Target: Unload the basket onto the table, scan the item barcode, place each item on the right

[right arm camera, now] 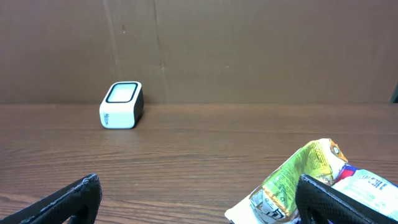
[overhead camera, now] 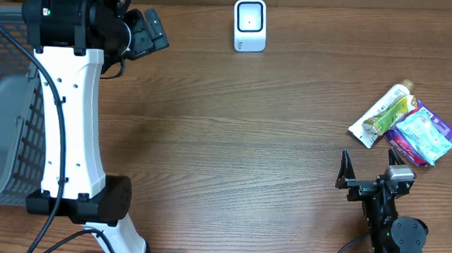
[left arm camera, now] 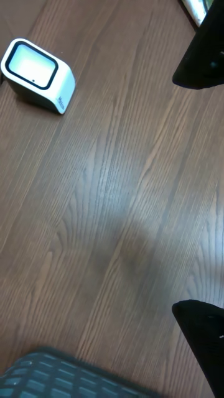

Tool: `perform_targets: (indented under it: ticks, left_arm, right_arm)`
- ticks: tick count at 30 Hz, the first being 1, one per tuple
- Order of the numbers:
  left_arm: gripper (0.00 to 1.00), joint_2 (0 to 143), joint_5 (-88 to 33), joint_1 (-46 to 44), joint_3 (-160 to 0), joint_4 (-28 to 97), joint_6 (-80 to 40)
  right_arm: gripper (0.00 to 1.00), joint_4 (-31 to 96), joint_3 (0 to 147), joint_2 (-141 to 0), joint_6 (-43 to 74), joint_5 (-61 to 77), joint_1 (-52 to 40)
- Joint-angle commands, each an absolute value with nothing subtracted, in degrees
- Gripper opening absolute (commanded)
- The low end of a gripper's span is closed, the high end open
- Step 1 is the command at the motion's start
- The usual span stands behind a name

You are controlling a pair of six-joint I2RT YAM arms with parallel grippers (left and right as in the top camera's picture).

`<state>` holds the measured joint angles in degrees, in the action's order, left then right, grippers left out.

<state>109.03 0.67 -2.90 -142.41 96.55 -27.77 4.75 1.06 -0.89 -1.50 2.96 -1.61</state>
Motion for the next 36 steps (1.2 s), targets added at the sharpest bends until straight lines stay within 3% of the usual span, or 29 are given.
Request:
perform_targets:
  ticks: [1,13,19,36]
  left_arm:
    - [0.99,104.22,2.33,-2.52,-142.17,96.75,-25.30]
    - [0.99,92.23,9.43,-2.55,-141.21,95.24,-25.28]
    - [0.99,80.44,11.57,-2.52,-126.65,86.65,-25.21]
    - [1.00,37.26,7.27,-2.52,-44.69,20.97,-5.74]
  right_arm:
    - [1.00,4.62,0.45,-0.16,-1.54,2.61,-1.91]
    - [1.00,4.62,0.47,-0.16,-1.54,2.61,-1.91]
    - [1.00,4.62,0.47,-0.16,-1.56,2.61,-1.91]
    - [1.00,4.60,0.45,-0.16,-1.56,2.61,-1.91]
